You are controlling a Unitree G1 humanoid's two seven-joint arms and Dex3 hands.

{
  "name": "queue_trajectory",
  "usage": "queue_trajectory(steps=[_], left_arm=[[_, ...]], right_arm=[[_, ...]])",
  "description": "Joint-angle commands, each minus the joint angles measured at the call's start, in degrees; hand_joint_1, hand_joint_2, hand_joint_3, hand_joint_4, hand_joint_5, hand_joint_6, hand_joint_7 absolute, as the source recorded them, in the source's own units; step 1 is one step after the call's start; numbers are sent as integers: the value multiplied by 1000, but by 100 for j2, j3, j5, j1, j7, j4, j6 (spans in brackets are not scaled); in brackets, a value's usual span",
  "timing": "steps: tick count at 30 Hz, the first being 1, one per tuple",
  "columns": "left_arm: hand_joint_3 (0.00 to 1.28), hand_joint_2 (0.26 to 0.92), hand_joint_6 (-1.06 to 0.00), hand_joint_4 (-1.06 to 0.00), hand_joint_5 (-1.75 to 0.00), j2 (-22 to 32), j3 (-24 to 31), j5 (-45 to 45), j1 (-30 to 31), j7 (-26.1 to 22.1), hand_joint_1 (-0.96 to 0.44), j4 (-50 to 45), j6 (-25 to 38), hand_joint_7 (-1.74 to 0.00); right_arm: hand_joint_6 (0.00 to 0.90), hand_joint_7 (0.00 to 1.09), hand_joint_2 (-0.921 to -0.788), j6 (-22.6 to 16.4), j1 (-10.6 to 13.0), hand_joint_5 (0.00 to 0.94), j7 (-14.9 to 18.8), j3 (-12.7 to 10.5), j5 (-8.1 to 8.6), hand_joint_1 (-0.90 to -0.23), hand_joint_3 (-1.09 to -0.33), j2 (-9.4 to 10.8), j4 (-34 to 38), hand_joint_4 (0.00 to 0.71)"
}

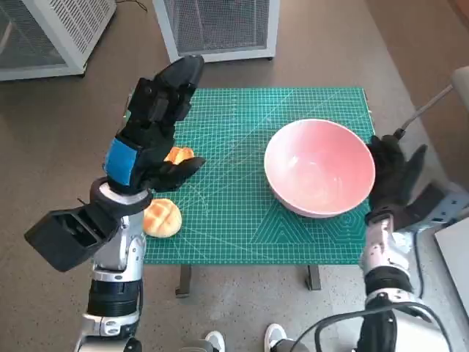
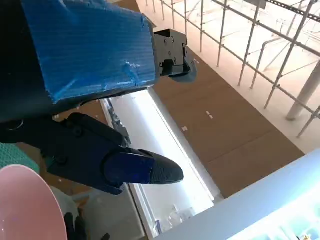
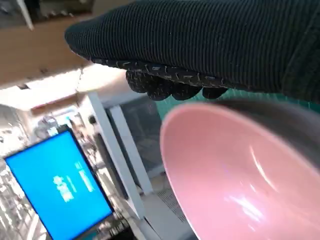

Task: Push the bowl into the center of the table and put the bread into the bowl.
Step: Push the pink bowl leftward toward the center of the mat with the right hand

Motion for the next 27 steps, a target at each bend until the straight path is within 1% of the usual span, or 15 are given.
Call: queue_trajectory(steps=[1, 3, 6, 11, 17, 18, 21, 27], left_arm=[[229, 921, 1, -132, -17, 105, 65, -72, 73, -46, -453, -97, 34, -576], [226, 921, 1, -132, -17, 139, 85, -86, 126, -52, -461, -134, 34, -573], [223, 921, 1, -134, -18, 165, 103, -95, 165, -63, -468, -143, 18, -568], [220, 921, 1, -135, -18, 198, 145, -93, 246, -74, -478, -178, -8, -565], [218, 921, 1, -138, -18, 236, 187, -70, 356, -54, -494, -242, -29, -562], [219, 921, 1, -137, -16, 250, 199, -69, 384, -45, -493, -276, -17, -556], [217, 921, -6, -140, -16, 296, 250, -69, 471, -26, -502, -347, -12, -549], [211, 921, -28, -145, -11, 333, 298, -50, 589, 32, -512, -489, 21, -497]], right_arm=[[30, 431, -921, 223, -107, 12, -77, 41, -39, -415, -685, 334, 117, 131], [42, 425, -921, 271, -187, 14, -125, 114, -112, -413, -684, 473, 137, 143], [56, 421, -921, 303, -250, 14, -185, 182, -179, -412, -682, 560, 145, 150], [76, 424, -921, 360, -369, 13, -269, 265, -246, -410, -684, 697, 157, 153], [78, 417, -921, 429, -524, 14, -305, 278, -289, -406, -675, 871, 165, 165], [89, 421, -920, 443, -563, 17, -310, 280, -293, -407, -670, 904, 165, 173], [89, 418, -921, 507, -680, 9, -323, 285, -299, -401, -671, 997, 175, 163], [76, 408, -921, 586, -778, 3, -340, 302, -325, -397, -675, 1099, 188, 156]])
